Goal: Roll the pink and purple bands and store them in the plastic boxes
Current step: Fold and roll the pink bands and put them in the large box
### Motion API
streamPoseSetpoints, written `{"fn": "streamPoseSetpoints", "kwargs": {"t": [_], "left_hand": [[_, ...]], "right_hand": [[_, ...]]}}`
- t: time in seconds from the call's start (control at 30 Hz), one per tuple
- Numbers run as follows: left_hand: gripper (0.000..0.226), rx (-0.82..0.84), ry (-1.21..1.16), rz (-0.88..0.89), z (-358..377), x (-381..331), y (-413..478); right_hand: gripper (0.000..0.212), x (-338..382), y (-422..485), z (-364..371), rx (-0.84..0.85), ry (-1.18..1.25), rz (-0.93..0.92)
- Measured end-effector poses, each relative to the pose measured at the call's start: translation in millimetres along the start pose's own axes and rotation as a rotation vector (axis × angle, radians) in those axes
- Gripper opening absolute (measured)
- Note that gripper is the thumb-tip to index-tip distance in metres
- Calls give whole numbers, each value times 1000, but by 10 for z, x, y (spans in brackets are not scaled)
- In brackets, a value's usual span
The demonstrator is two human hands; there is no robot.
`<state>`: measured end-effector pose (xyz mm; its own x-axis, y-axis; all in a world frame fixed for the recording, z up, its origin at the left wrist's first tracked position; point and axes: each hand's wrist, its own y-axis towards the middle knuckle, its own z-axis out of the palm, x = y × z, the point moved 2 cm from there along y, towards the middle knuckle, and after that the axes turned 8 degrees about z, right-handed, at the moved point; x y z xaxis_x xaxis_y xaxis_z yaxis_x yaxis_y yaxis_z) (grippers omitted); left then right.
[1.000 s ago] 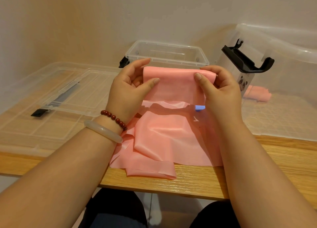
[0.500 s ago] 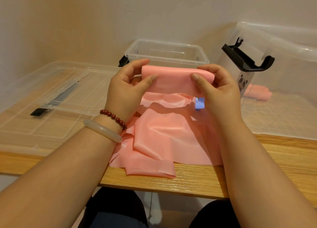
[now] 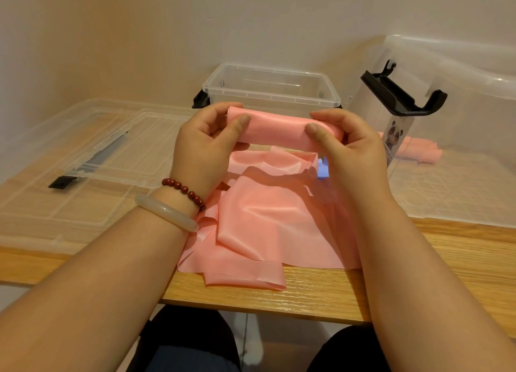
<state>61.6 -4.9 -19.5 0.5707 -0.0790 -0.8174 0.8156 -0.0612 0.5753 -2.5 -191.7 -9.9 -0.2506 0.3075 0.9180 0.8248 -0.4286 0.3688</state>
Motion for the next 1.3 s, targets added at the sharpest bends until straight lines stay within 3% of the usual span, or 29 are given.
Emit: {"fn": "streamPoseSetpoints", "kwargs": {"t": [0.17,0.3,0.53,0.63,0.8,0.97,1.17,1.3], "left_hand": [[31,77,-43,-3,31,-15,-4],[26,44,-70,-30,30,-14,-8],[25,-18,-104,-46,14,-21,-2],[24,10,-15,33,15,-4,-5],[27,127,287,322,13,54,4],[33,134,446,509,29,82,23],[30,118,421,508,6,72,18],[27,105,411,431,-6,104,30]], "right_hand": [[7,20,10,-10,-53,28,11],[4,30,-6,-9,-47,35,32],[18,37,-33,6,32,99,44],[15,43,-35,13,8,121,60],[11,27,-17,6,-22,146,101],[11,19,-6,14,-23,189,137],[3,24,-23,16,-11,88,80],[23,34,-34,9,43,8,21]]}}
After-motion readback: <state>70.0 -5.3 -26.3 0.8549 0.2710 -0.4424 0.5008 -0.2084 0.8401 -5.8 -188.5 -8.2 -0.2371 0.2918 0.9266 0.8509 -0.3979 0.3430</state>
